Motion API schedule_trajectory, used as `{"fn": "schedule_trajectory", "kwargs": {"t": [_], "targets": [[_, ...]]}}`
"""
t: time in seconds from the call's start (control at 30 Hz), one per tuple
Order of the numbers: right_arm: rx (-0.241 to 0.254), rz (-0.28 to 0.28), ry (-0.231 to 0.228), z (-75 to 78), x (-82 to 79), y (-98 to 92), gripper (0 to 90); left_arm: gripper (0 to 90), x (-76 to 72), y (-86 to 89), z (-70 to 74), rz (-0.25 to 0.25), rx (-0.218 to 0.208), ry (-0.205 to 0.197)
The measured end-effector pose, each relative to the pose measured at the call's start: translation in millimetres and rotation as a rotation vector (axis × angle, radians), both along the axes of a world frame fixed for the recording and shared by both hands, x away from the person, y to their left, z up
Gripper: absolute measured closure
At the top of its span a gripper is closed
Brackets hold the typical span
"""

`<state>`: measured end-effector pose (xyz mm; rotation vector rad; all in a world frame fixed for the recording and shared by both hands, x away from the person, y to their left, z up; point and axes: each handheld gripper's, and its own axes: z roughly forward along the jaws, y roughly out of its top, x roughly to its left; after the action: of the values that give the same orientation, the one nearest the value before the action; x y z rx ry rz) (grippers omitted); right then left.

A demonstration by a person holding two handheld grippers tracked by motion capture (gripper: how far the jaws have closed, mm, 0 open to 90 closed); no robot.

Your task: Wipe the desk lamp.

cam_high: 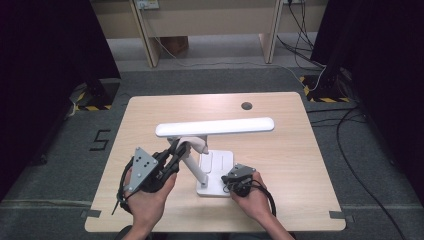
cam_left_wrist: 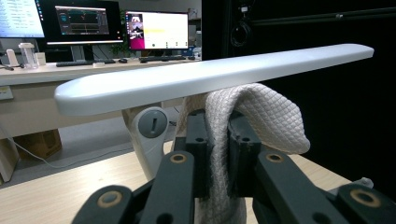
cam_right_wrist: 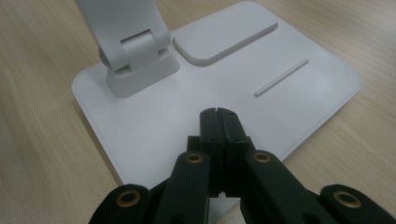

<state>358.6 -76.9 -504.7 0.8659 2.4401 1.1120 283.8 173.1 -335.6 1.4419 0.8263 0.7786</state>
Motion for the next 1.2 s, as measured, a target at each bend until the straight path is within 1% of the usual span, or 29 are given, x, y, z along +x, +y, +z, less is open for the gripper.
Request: {"fn": "schedule_trajectory", "kwargs": {"t": [0.37,0.53,0.7,0.8,0.97,1.2], "targets": [[-0.001,0.0,0.001,0.1,0.0,0.0,90.0,81.1,-1.6,1.9,-1.7,0.008,-0.003,0.006],[0.0,0.0,0.001,0.1,0.0,0.0,90.0,81.1,-3.1,1.6,-4.2,-0.003,0.003,0.013],[0.001,0.0,-0.001,-0.1,0.0,-0.1,90.0,81.0,-7.8,3.4,-10.5,-0.03,0.033,0.027],[0.003,0.0,-0.001,-0.2,0.1,-0.2,90.0,81.0,-13.7,9.0,-16.4,-0.039,0.054,0.03],[0.002,0.001,0.002,0.0,0.3,-0.3,90.0,81.0,-27.4,24.6,-23.2,-0.024,0.073,0.036],[0.004,-0.003,0.003,-0.2,-0.2,-0.1,90.0,80.9,-37.6,39.9,-28.2,0.003,0.064,0.04]]}}
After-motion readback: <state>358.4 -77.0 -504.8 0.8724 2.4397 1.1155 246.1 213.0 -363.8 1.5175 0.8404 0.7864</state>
